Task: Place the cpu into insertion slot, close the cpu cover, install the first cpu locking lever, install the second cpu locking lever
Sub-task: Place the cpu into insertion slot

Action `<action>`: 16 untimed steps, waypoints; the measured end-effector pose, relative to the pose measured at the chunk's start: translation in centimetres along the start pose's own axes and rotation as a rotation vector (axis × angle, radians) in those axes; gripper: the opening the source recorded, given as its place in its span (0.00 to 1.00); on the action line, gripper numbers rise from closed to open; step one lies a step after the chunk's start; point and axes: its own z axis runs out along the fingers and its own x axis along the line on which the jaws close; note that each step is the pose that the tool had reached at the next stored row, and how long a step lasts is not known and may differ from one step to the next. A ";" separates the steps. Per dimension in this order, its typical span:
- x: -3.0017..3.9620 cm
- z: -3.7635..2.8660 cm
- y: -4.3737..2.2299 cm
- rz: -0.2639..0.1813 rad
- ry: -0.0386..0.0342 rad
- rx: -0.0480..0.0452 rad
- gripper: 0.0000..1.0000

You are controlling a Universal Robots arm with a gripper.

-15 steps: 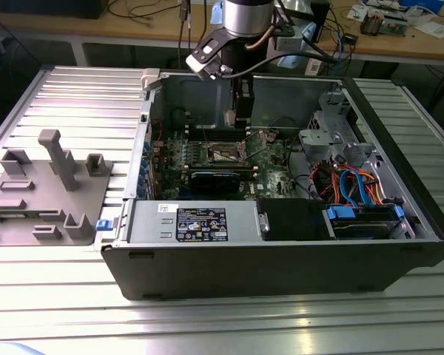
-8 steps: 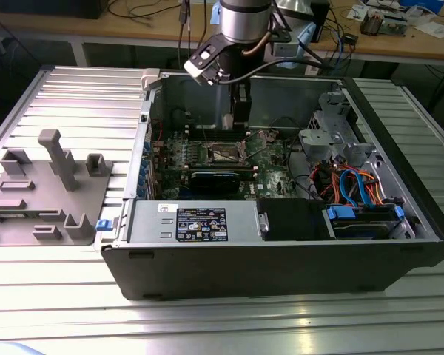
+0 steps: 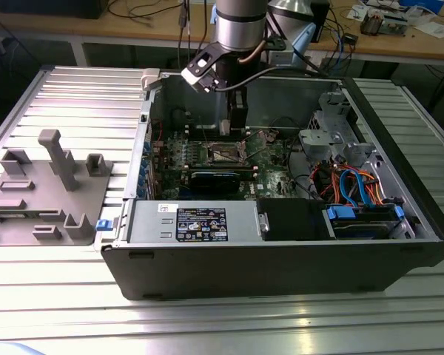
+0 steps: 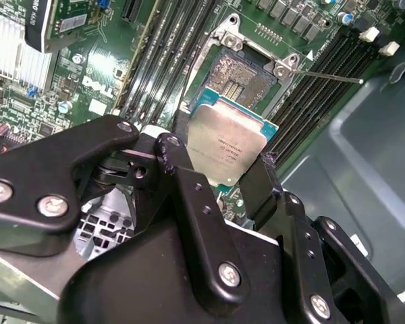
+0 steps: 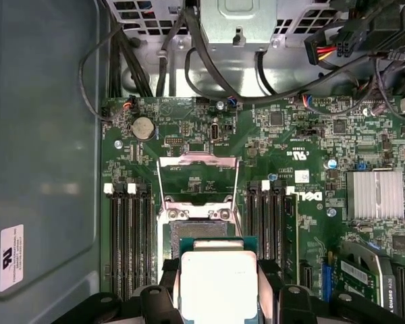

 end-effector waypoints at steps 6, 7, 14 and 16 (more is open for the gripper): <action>0.12 0.76 -0.10 0.000 0.0002 -0.0001 0.54; 0.13 0.80 -0.11 0.000 0.0002 -0.0001 0.54; 0.13 1.09 -0.18 0.000 0.0002 0.0000 0.54; 0.14 1.28 -0.18 0.000 0.0004 -0.0002 0.54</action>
